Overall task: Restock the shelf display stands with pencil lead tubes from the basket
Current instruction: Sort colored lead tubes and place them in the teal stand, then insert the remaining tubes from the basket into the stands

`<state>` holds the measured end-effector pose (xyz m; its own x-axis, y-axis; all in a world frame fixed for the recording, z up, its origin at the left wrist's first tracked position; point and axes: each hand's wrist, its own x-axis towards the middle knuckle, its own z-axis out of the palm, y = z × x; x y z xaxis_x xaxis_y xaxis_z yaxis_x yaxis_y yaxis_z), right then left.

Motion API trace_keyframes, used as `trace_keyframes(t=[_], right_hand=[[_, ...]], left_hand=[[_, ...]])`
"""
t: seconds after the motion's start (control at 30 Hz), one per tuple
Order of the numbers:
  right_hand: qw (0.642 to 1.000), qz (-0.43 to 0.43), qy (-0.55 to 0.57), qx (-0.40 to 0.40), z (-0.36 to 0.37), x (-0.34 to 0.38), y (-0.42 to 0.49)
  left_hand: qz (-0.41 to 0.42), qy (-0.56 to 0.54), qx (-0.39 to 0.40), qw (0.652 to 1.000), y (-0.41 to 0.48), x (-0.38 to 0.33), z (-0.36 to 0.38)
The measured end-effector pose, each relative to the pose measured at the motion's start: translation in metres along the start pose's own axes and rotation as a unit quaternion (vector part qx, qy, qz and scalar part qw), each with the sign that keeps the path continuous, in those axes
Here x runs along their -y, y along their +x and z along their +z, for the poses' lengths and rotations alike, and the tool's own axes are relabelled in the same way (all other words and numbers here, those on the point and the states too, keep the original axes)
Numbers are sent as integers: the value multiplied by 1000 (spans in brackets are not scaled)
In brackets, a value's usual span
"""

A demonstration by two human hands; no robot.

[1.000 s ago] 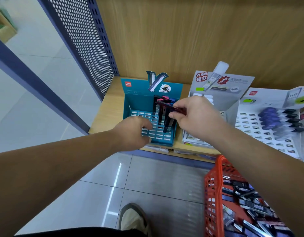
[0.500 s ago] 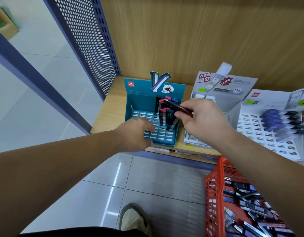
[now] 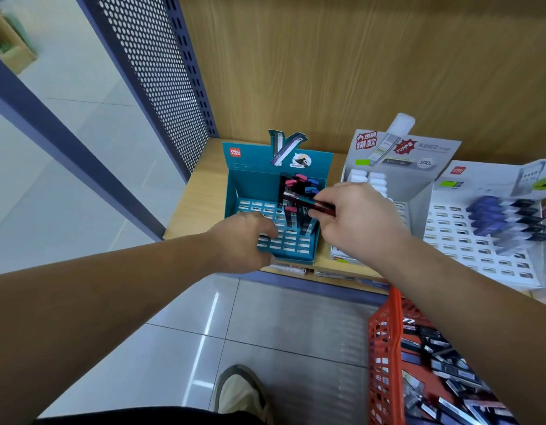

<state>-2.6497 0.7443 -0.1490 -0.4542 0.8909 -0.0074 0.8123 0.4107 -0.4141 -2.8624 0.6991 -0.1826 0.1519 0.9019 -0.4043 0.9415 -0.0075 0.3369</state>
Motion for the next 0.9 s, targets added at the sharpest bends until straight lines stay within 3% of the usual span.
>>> trace_keyframes(t=[0.13,0.23,0.3,0.37,0.43,0.5,0.63,0.77,0.9], right_hand=[[996,22,-66,52,-2,12,1],[997,49,-38,39,-6,19,-1],[997,59,-35,36,-10,22,-3],[997,68,-26,39,-15,24,-4],[996,71,19,54,-17,23,-4],[982,88,156,68,-22,19,-5],[892,125,425,94,-41,10,-16],[864,117,484,76,-48,2,-24],[875,103,471,44,-44,2,-25]], left_hand=[[-15,-28,-22,999,-1,-1,-12],[-29,-88,-129,987,-4,-5,-28],[13,-131,-214,968,-9,-12,-38],[104,-97,-242,960,-16,-22,-47],[185,-23,-241,953,-20,-31,-52],[200,24,-235,951,-21,-31,-53],[108,-126,-167,972,-25,-22,-45],[77,-207,-106,969,-29,-16,-41],[80,-203,-90,972,-27,-17,-36]])
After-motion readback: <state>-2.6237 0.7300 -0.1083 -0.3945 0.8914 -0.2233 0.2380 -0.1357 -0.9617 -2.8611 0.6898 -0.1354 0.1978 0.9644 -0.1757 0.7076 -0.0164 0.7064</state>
